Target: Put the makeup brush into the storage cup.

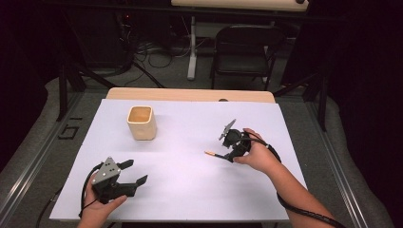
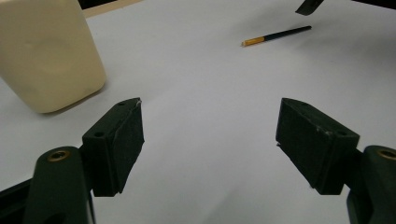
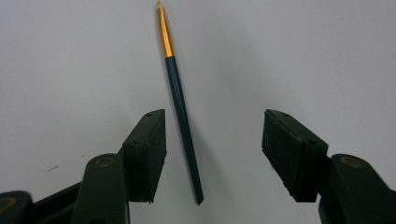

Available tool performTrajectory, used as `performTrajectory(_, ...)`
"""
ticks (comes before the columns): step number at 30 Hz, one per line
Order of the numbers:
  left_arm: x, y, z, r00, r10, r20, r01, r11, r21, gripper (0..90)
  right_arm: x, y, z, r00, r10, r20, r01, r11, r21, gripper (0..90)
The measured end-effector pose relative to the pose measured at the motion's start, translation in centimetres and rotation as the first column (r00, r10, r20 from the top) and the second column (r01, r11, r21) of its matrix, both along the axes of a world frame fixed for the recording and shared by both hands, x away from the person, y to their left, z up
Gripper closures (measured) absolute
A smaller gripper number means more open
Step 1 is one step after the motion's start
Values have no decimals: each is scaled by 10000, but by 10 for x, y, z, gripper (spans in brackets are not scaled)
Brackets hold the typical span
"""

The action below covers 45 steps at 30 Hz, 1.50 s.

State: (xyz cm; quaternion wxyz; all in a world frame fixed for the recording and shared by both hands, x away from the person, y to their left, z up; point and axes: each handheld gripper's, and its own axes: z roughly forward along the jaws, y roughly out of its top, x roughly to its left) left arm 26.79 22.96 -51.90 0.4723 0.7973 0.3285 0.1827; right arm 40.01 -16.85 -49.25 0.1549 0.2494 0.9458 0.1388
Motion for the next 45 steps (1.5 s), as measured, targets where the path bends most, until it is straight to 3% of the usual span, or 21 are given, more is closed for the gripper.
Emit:
performTrajectory(9,0,0,0,10000,-26,-33,26,10000,0,238,11,4,-2,9992,50,-400,-57,9999,-162,361)
performTrajectory(19,0,-1,0,10000,-37,-26,37,10000,2,238,17,4,-5,9976,146,-680,-167,9994,-293,386)
performTrajectory(45,1,-1,-2,9999,-80,-72,80,10000,33,240,20,19,-17,9876,630,-1435,-760,9933,-873,645)
